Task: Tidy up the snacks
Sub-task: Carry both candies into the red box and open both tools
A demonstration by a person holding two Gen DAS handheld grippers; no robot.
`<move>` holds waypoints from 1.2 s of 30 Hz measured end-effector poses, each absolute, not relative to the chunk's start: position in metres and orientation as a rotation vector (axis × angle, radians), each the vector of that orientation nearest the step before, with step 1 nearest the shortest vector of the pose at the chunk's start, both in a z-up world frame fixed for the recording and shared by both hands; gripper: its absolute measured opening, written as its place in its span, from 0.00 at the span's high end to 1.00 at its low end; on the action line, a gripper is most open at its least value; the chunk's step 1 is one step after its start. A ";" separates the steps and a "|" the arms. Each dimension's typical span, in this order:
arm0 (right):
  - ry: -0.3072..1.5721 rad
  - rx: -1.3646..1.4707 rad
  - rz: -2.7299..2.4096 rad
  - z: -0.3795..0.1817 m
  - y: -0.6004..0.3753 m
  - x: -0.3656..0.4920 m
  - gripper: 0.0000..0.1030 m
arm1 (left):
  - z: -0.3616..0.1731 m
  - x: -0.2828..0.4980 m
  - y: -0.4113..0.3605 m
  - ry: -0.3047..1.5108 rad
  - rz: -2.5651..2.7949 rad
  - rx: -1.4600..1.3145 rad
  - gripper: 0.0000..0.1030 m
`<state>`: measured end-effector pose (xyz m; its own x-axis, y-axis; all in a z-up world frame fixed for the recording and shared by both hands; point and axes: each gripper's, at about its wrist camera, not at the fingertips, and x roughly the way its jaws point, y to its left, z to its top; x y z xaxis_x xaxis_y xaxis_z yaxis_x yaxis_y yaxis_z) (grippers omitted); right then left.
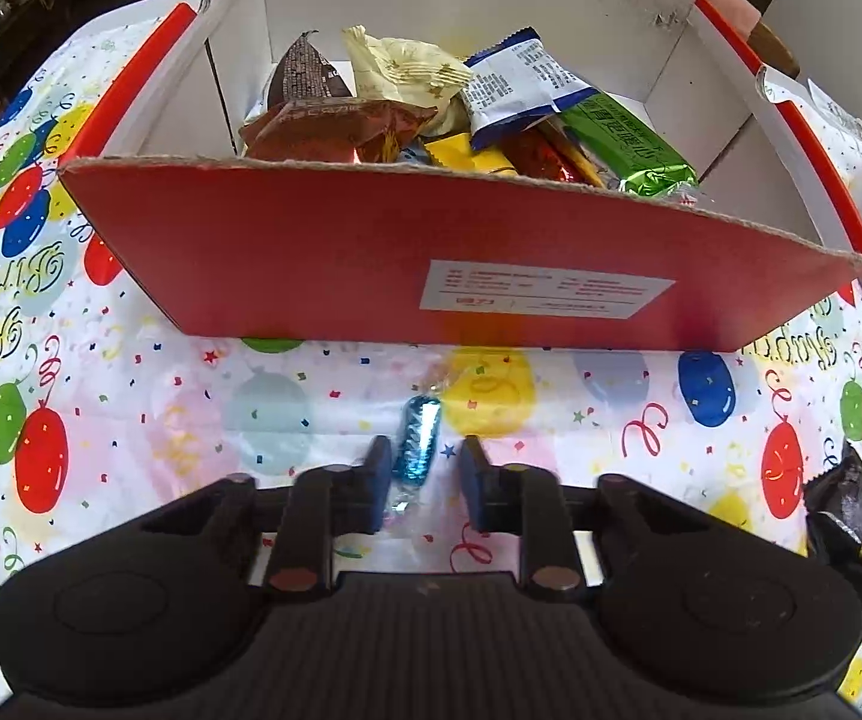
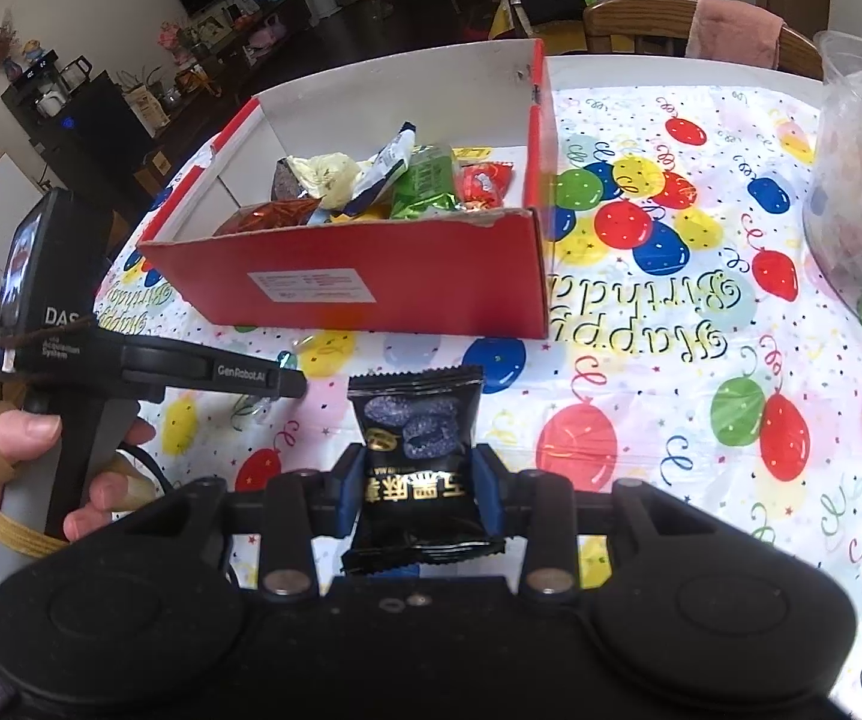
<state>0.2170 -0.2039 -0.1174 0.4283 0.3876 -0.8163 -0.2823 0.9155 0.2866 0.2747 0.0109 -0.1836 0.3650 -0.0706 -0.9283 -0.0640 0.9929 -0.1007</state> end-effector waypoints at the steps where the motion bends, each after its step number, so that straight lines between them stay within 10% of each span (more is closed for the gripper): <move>1: 1.048 0.113 0.418 -0.118 -0.204 0.217 0.65 | -0.184 0.275 0.011 1.197 -0.003 -0.130 0.88; 36: 0.903 0.166 0.449 -0.051 -0.197 0.270 0.65 | -0.059 0.261 0.044 1.003 0.019 -0.258 0.89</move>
<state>0.2697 -0.1971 -0.0513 0.5338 0.4438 -0.7198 -0.3065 0.8949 0.3244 0.2609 0.0442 -0.0589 0.5403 -0.1026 -0.8352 -0.1334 0.9695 -0.2054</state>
